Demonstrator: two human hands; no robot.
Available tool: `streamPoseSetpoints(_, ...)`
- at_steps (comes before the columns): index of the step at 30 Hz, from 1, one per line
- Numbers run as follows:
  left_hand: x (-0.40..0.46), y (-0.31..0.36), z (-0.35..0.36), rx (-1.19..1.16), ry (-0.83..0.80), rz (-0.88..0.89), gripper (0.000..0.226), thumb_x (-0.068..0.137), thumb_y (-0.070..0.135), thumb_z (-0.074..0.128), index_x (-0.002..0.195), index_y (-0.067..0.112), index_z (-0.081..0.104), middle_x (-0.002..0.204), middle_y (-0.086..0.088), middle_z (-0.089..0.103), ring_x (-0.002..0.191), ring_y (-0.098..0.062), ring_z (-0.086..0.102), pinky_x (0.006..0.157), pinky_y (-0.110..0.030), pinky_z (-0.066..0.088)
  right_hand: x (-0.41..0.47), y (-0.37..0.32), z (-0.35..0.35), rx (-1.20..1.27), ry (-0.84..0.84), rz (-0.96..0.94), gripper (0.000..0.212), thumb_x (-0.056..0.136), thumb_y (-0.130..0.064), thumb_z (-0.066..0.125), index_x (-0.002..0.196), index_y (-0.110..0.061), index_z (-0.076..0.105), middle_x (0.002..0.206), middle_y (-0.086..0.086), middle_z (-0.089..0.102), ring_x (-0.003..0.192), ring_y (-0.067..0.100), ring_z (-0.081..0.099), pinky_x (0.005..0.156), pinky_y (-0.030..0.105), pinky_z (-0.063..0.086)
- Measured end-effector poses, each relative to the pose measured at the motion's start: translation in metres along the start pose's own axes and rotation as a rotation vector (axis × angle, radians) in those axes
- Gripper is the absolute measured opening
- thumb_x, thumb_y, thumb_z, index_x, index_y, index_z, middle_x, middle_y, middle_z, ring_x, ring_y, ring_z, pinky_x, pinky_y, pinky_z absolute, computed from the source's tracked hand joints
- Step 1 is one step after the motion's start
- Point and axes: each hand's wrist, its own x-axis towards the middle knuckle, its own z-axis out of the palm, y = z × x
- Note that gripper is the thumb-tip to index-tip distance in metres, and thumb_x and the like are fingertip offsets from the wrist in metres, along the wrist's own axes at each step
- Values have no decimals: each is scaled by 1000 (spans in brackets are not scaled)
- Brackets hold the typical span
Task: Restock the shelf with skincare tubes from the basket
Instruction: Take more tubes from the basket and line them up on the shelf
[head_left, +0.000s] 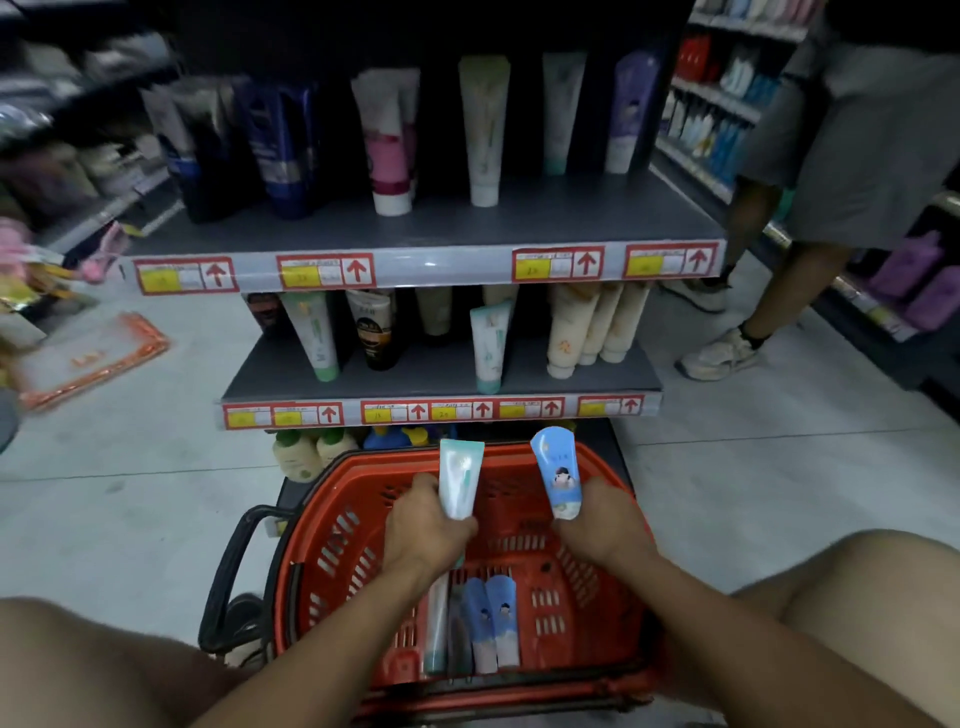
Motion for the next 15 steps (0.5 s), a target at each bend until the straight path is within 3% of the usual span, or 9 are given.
streamPoseSetpoints(4, -8, 35, -20, -17, 44, 101, 61, 74, 35, 88, 122, 18, 55, 113, -2, 71, 99, -23, 70, 76, -36, 61, -10, -14, -39, 57, 101, -1, 43, 74, -47, 70, 100, -17, 55, 92, 3, 64, 83, 27, 67, 61, 30, 46)
streamPoseSetpoints(8, -12, 71, -40, -61, 123, 200, 57, 74, 35, 86, 120, 18, 56, 111, -3, 72, 95, -21, 69, 70, -32, 56, -19, -26, -80, 123, 219, -39, 36, 77, -42, 72, 95, -17, 53, 87, 1, 62, 72, 22, 57, 54, 30, 37)
streamPoseSetpoints(15, -18, 136, -68, -134, 228, 395, 58, 77, 45, 85, 121, 25, 52, 117, 4, 68, 107, -16, 67, 74, -32, 61, -20, -44, -151, 228, 400, -110, 37, 75, -46, 73, 97, -22, 54, 90, -1, 64, 75, 19, 59, 52, 29, 40)
